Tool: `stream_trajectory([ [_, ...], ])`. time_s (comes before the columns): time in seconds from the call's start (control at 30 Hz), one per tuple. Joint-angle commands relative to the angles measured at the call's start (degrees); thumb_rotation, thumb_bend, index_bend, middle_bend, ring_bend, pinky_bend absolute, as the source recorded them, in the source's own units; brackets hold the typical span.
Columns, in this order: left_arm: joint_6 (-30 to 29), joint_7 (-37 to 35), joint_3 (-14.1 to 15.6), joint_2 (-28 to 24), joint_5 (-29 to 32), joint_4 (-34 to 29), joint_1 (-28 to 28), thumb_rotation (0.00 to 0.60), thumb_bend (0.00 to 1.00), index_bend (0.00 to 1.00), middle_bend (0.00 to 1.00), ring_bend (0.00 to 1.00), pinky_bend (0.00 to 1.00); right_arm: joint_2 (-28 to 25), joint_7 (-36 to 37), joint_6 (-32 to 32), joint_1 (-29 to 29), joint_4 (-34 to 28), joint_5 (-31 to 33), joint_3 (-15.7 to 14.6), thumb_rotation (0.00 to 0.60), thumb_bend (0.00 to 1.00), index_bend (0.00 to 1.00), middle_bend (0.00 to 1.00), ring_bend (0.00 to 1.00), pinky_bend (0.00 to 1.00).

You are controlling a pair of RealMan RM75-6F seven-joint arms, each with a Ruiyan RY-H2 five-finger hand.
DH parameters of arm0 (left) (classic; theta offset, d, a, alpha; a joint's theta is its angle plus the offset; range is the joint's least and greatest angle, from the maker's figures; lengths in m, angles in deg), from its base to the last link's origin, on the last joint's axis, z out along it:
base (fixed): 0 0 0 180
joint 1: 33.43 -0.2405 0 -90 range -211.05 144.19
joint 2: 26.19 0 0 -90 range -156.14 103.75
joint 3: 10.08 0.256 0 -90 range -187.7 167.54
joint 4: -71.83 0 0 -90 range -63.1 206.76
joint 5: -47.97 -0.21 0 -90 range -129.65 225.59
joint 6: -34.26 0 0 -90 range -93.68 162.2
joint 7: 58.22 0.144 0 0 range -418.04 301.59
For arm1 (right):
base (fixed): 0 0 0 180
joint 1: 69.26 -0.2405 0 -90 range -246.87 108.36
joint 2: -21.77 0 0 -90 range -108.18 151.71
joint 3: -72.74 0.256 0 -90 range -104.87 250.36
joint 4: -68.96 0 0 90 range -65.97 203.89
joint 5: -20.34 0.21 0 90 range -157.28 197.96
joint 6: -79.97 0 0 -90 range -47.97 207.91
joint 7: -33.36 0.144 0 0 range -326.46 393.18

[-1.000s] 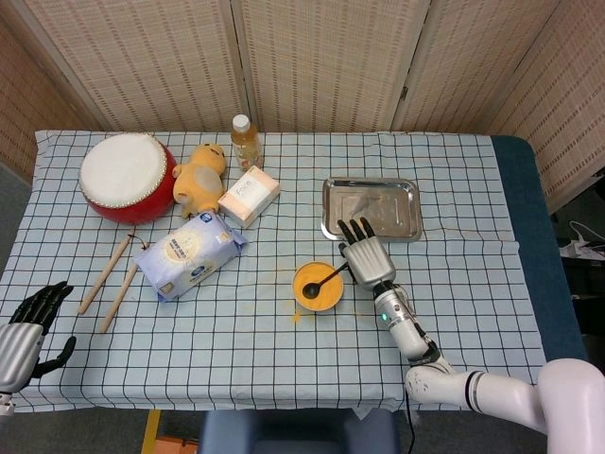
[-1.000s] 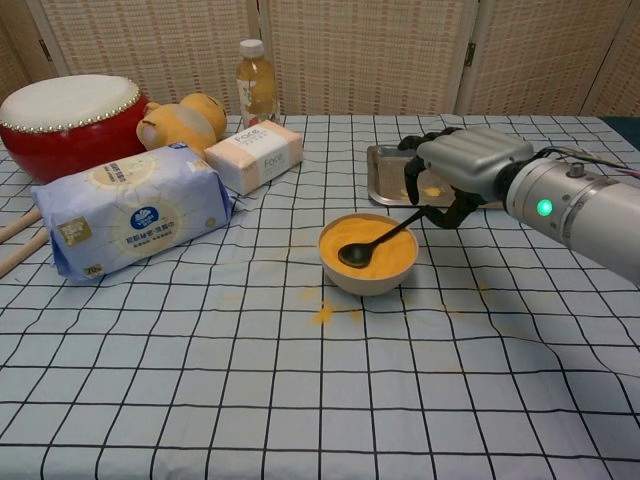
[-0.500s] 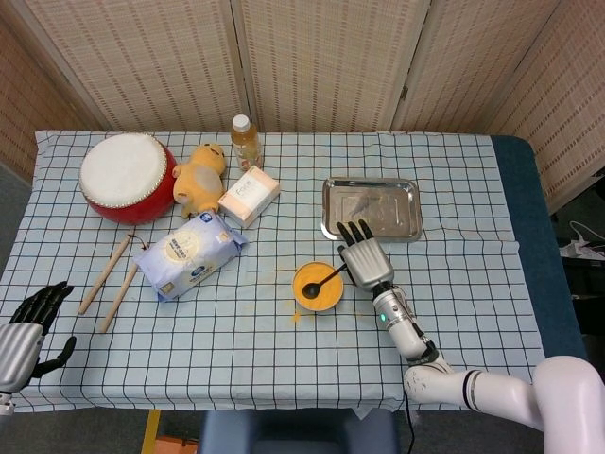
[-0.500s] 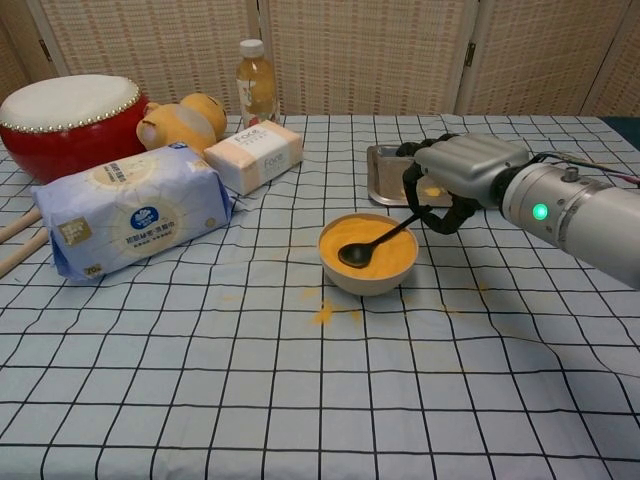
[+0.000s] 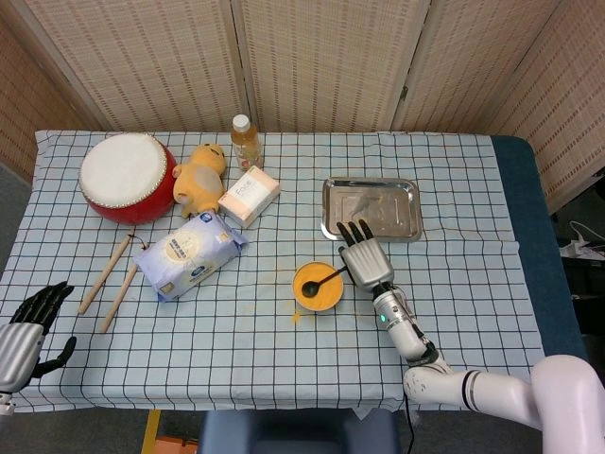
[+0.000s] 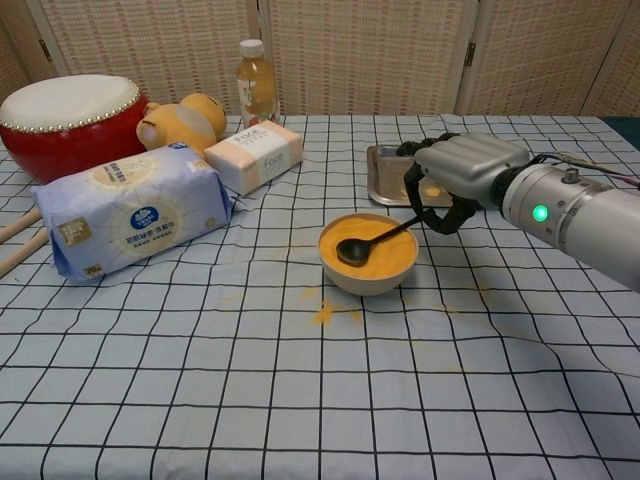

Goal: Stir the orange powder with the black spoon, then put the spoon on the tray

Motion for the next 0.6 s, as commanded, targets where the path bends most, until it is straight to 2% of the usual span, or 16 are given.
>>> stream_trajectory([
  [0.03,0.0,0.0,0.0,0.0,0.0,0.1,0.0,0.6,0.44,0.0,0.01,0.0,0.11,0.0,-0.2,-0.1,0.0,0.0,0.1,-0.1,0.6,0.41,0.51,0.0,0.0,0.0],
  [0.6,-0.2,0.0,0.0,-0.1,0.1,0.0,-0.1,0.6,0.44,0.0,0.01,0.0,0.11,-0.4,-0.8,-1.3,0.0,-0.8,0.0,-1.0,0.6,0.41,0.58,0.0,0.0,0.0],
])
